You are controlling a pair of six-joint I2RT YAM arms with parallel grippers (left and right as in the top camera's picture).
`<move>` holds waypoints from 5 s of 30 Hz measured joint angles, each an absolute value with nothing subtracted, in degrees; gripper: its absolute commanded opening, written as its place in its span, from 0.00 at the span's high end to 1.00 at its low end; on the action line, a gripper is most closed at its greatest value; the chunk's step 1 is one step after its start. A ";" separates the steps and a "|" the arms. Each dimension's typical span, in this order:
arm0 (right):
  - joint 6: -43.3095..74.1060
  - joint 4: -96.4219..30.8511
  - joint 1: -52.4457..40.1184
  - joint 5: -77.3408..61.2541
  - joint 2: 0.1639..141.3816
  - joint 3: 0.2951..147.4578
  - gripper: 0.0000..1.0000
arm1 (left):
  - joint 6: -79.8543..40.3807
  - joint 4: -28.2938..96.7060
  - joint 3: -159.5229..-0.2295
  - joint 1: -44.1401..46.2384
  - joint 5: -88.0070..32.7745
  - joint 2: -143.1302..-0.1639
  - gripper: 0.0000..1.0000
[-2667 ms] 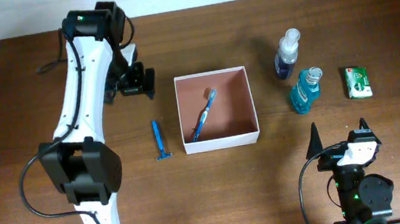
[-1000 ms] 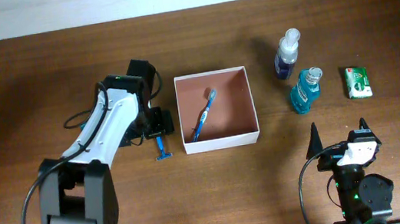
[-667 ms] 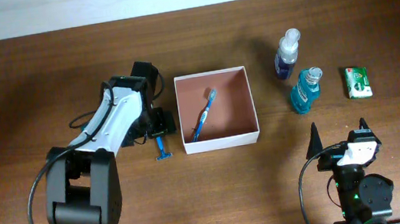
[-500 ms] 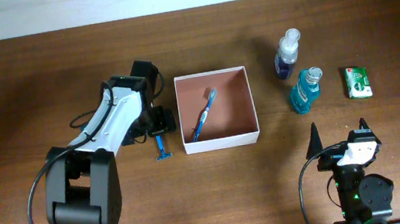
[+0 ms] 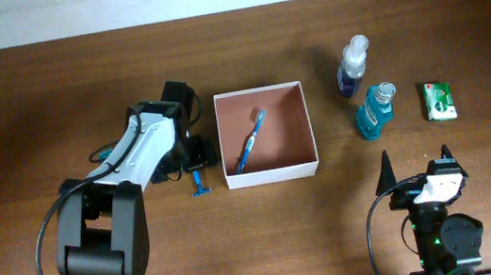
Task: Pack container
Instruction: 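Lower the left gripper and close it on the razor handle, then lift the razor and carry it over the pink box, then lower the razor into the box and open the left gripper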
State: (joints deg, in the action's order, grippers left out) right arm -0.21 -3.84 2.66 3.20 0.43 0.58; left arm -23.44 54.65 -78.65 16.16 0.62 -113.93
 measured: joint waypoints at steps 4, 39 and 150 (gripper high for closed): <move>-0.19 -3.84 2.66 3.20 0.43 0.58 0.02 | -23.46 52.40 -77.67 16.16 0.62 -113.93 0.01; -0.19 -3.84 2.66 3.22 0.43 0.58 0.02 | -23.68 50.46 -75.59 16.16 0.32 -115.09 0.21; -0.19 -3.84 2.66 3.22 0.43 0.58 0.01 | -7.75 71.02 -118.58 33.26 3.31 -134.08 0.92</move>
State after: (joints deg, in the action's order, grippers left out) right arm -0.19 -3.84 2.66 3.22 0.43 0.58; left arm -7.75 71.02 -118.58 33.26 3.31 -134.08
